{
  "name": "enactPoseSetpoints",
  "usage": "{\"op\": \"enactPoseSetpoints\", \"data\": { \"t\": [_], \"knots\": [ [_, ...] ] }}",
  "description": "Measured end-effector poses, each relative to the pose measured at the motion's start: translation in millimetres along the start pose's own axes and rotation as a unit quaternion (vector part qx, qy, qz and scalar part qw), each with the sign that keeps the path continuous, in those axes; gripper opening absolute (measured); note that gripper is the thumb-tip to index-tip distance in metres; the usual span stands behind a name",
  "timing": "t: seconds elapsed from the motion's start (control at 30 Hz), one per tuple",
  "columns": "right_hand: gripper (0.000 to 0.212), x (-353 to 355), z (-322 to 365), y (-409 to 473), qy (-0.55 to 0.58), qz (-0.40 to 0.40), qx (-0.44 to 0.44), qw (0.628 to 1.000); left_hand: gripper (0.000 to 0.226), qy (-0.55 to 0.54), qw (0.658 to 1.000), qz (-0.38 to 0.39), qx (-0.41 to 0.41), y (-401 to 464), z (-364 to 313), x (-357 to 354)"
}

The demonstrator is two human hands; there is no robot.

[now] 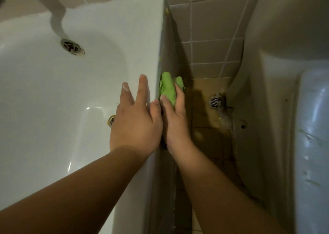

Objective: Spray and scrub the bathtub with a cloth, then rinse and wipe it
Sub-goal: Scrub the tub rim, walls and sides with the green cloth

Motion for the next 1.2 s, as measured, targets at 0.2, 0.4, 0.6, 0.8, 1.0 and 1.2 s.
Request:
{"op": "enactPoseSetpoints", "data": {
  "t": [0.2,0.4,0.6,0.8,1.0,1.2],
  "knots": [
    [0.049,2.1,-37.8,-8.9,0.058,-0.041,-0.141,0.987,0.061,-0.005,0.999,-0.004,-0.033,16.6,-4.9,0.9],
    [0.053,-6.2,60.6,73.9,0.066,-0.067,-0.044,0.995,0.064,-0.033,0.998,-0.007,-0.058,30.9,-6.5,2.0],
    [0.045,-12.3,52.5,64.0,-0.039,-0.035,0.099,0.994,0.069,-0.055,0.997,-0.012,-0.060,51.6,-7.6,4.5],
    [0.063,-9.2,-16.2,73.2,-0.034,-0.007,-0.036,0.999,0.064,-0.029,0.997,-0.013,-0.067,71.6,-13.1,6.5],
    [0.048,-14.5,7.5,115.9,0.001,-0.025,-0.060,0.998,0.063,-0.010,0.997,-0.012,-0.075,85.3,-16.1,6.2],
    [0.051,2.3,-35.4,35.6,-0.047,0.003,-0.041,0.998,0.077,0.023,0.996,0.013,-0.083,96.7,-23.9,7.9]
  ]
}}
Point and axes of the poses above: each hand's wrist, its own y-axis towards the middle knuckle, its own x-axis out of the back of the hand, z = x × y, the point moved 4 cm from there along y, towards the middle knuckle, and after that the axes turned 11 degrees about -y, right-handed, at the moved point
